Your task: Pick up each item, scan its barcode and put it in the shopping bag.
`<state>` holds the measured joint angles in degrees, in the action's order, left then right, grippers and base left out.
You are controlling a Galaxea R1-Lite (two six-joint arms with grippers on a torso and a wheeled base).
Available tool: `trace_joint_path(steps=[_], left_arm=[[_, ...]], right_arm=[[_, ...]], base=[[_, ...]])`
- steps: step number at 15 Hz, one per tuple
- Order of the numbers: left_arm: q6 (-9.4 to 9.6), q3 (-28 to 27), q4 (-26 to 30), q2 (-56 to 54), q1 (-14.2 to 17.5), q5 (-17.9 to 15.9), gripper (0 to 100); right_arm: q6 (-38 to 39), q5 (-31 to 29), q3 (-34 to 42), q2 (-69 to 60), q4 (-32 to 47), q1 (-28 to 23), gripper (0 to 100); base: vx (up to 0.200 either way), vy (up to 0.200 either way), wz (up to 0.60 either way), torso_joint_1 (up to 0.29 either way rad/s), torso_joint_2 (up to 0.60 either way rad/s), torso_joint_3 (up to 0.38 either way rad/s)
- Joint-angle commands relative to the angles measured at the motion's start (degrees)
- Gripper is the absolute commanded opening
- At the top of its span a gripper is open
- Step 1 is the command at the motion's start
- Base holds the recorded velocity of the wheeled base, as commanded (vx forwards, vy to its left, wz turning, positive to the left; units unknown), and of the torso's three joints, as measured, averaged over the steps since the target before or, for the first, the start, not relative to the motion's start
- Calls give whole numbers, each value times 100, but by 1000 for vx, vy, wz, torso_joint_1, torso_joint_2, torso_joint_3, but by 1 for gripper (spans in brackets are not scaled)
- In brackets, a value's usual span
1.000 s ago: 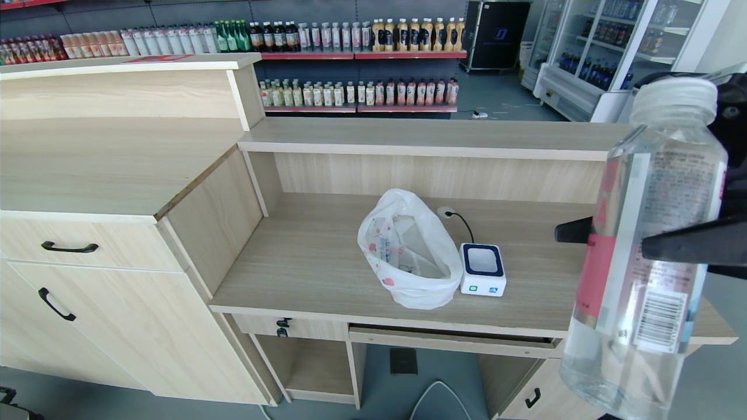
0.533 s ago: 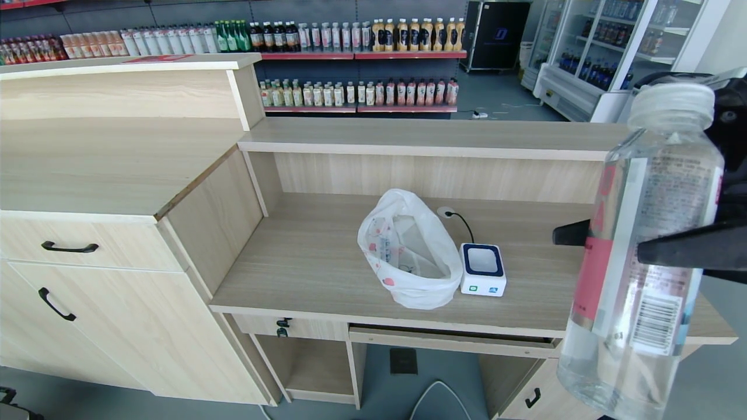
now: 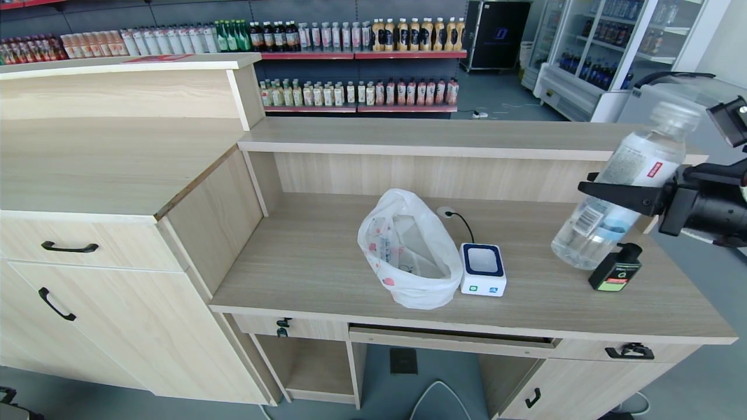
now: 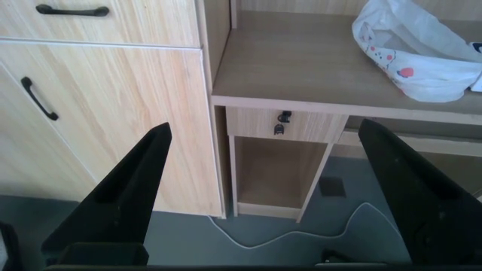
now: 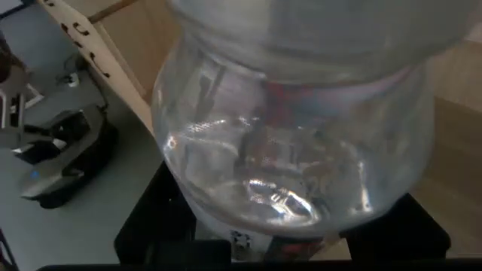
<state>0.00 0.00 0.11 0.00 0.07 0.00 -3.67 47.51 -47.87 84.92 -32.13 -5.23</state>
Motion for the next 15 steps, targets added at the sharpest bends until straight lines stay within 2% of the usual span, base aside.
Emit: trace_joint_path(steps=[1, 2, 4, 5, 6, 7, 10, 12, 15], left_arm=[[0, 0, -2, 9, 1, 0, 100], [0, 0, -2, 9, 1, 0, 100], [0, 0, -2, 9, 1, 0, 100], [0, 0, -2, 9, 1, 0, 100], [0, 0, -2, 9, 1, 0, 100], [0, 0, -2, 9, 1, 0, 100], [0, 0, 7, 9, 1, 0, 100], [0, 0, -2, 9, 1, 0, 100], [0, 0, 7, 9, 1, 0, 100]], right_arm=[[-1417, -1244, -99, 508, 665, -646, 0], [-1918, -1235, 41, 552, 506, -760, 0], [-3456, -1393, 208, 701, 295, -1077, 0], [-4247, -1358, 217, 737, 304, -1252, 0], [-4529, -1323, 217, 754, 313, -1358, 0], [-5355, -1042, 155, 842, 339, -1622, 0], [-6489, -787, -47, 904, 295, -1964, 0], [-6717, -664, -258, 1027, 260, -2035, 0], [-6823, -593, -205, 1413, -891, -1859, 0]], base=[[0, 0, 0, 0, 0, 0], [0, 0, 0, 0, 0, 0], [0, 0, 0, 0, 0, 0], [0, 0, 0, 0, 0, 0], [0, 0, 0, 0, 0, 0], [0, 0, 0, 0, 0, 0], [0, 0, 0, 0, 0, 0], [0, 0, 0, 0, 0, 0], [0, 0, 600, 2, 2, 2]])
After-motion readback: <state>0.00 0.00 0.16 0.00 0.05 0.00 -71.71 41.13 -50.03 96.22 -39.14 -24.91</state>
